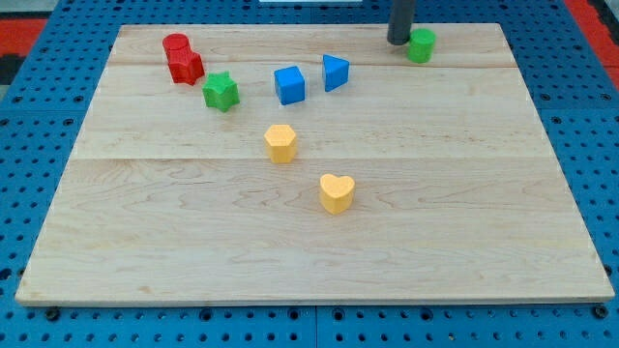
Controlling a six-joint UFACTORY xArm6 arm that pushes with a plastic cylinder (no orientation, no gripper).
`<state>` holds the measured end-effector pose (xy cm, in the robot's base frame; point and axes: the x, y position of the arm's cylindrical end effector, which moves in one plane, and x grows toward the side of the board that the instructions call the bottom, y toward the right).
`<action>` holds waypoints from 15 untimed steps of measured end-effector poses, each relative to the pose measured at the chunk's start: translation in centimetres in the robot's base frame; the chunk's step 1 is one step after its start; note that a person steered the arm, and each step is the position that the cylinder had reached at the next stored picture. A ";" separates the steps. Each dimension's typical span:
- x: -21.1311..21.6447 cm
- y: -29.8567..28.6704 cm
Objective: Place the green star bottom left to the green circle
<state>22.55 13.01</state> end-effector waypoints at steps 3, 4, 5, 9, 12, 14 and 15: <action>5.3 -25.1; 11.5 -26.0; 15.8 -25.4; 24.3 -26.4; 20.0 -15.2; 21.3 -19.5; 18.1 -24.7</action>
<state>40.66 -11.69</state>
